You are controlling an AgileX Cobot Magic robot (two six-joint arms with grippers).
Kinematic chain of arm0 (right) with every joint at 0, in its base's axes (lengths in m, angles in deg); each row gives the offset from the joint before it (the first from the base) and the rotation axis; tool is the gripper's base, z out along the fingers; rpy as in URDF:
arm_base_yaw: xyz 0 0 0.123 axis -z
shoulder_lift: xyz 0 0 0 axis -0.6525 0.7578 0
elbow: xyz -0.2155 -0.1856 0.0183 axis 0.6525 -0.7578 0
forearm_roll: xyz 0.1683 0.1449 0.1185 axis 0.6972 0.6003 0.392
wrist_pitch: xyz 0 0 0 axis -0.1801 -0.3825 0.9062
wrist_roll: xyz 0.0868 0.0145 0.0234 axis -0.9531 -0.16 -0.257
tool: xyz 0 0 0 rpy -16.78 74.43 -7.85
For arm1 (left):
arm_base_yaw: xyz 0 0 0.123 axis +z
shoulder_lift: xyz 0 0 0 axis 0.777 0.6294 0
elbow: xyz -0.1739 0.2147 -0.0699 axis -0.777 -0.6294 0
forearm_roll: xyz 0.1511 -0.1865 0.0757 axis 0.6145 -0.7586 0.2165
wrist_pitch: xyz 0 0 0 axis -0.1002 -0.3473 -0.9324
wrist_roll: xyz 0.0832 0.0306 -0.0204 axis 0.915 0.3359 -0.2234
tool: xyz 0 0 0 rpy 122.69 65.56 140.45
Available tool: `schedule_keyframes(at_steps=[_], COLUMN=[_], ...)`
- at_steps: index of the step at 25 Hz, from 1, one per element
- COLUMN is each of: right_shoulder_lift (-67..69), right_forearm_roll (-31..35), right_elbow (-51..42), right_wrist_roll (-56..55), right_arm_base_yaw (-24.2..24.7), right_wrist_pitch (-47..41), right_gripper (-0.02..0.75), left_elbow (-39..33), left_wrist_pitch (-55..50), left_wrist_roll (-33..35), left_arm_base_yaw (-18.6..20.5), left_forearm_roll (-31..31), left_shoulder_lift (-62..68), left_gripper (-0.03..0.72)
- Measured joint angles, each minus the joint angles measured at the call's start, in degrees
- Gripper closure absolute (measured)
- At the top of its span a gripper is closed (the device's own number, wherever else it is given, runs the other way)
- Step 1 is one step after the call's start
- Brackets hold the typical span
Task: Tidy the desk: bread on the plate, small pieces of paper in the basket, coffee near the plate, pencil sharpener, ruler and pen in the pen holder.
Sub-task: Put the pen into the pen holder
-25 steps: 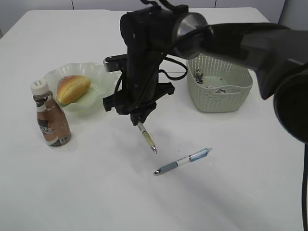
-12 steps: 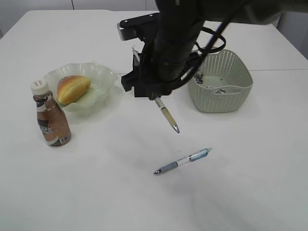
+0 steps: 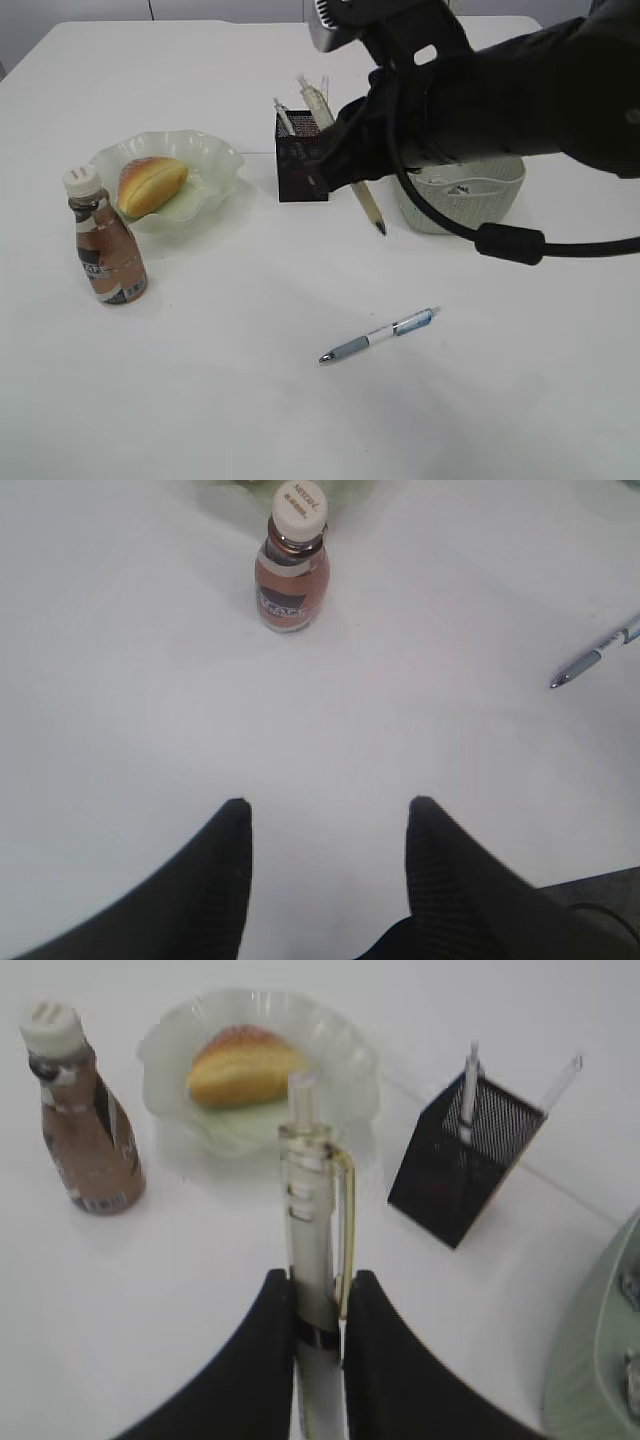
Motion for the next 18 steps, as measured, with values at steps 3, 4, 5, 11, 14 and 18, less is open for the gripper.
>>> schedule_keyframes(at_steps=[3,4,5,11,14,18], right_shoulder_lift=[-0.3,-0.3,-0.3,2.2,4.9,10.2], right_forearm_roll=[-2.4,-2.5,-2.5,-2.0,-2.0,-0.9], right_elbow=[-0.6,-0.7,-0.7,-0.7,0.7,5.0], right_wrist_roll=[0.1,0.0,0.0,0.0,0.0,-0.1], right_arm_base_yaw=[1.5,2.4,3.7,11.1,11.9,11.9], right_wrist_pitch=[6.9,8.9,11.3,21.4,24.4,30.5], right_gripper=[0.646,0.646,0.646,0.646,0.646,0.646], left_elbow=[0.0,0.0,0.0,0.0,0.0,0.0], left_wrist_pitch=[0.0,0.0,0.0,0.0,0.0,0.0], left_wrist_roll=[0.0,0.0,0.0,0.0,0.0,0.0], left_arm_base_yaw=[0.0,0.0,0.0,0.0,0.0,0.0], left_forearm_roll=[0.0,0.0,0.0,0.0,0.0,0.0], left_shoulder_lift=[0.0,0.0,0.0,0.0,0.0,0.0], left_gripper=[0.327,0.327,0.327,0.328,0.328,0.328])
